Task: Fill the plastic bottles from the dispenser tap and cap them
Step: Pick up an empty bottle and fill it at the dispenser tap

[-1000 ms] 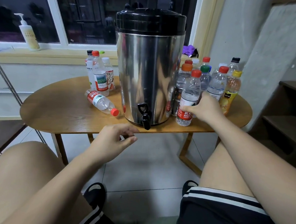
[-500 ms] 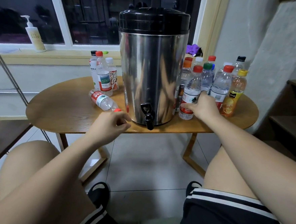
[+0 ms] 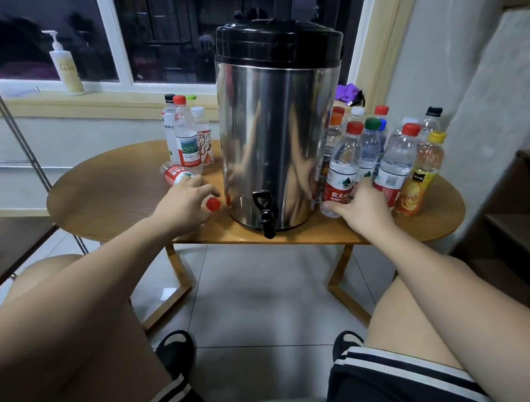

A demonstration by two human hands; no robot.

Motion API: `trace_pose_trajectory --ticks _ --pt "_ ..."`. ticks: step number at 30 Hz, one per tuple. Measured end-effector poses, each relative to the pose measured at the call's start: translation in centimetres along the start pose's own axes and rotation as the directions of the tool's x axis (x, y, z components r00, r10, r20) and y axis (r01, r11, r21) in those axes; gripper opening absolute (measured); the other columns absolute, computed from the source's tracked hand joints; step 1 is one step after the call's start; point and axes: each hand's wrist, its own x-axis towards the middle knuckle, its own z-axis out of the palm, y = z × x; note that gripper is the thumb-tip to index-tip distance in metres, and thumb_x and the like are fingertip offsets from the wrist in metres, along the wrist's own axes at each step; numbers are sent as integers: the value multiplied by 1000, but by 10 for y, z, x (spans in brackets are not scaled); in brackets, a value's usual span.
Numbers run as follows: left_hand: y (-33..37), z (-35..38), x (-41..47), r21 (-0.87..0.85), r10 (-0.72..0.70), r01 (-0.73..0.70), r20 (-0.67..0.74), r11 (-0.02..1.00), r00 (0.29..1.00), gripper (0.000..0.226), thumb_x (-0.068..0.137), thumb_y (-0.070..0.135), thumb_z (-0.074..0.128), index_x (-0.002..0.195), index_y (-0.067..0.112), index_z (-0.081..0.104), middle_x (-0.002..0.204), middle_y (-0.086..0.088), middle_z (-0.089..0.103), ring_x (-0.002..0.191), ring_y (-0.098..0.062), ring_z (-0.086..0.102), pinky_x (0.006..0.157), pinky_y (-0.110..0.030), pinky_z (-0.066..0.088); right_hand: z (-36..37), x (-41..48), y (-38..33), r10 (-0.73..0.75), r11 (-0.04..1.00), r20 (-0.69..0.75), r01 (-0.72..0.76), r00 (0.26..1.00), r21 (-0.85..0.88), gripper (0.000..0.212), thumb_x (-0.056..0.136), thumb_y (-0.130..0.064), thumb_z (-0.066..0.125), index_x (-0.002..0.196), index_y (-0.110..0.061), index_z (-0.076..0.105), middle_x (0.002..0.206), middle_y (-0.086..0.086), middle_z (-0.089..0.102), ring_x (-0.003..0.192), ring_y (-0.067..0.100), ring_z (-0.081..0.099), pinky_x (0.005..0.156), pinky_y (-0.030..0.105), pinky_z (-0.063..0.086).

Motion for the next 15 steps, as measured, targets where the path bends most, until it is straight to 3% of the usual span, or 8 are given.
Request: trace_pose_trajectory --ticks 4,11,15 --pt "0 7 4 122 119 -113 -44 986 992 36 93 21 80 127 30 75 127 1 63 124 -30 53 100 -52 53 -6 -27 -10 -38 999 57 39 998 -14 72 77 -66 89 111 -12 54 96 4 71 90 28 70 68 40 52" --pt "8 10 2 201 186 -171 -56 964 981 34 100 9 69 132 20 74 125 -6 67 121 -32 54 100 -52 53 -3 -94 -22 -81 995 162 71 984 66 51 80 -60 89 92 -24 54 72 -4 70 70 13 68 72 40 58" --pt "7 6 0 182 217 -198 -92 963 972 27 100 17 73 126 17 67 118 -9 69 113 -33 60 89 -48 56 10 -123 -26 -138 988 324 108 936 109 44 85 -59 85 88 -25 57 65 -6 72 57 8 70 68 40 61"
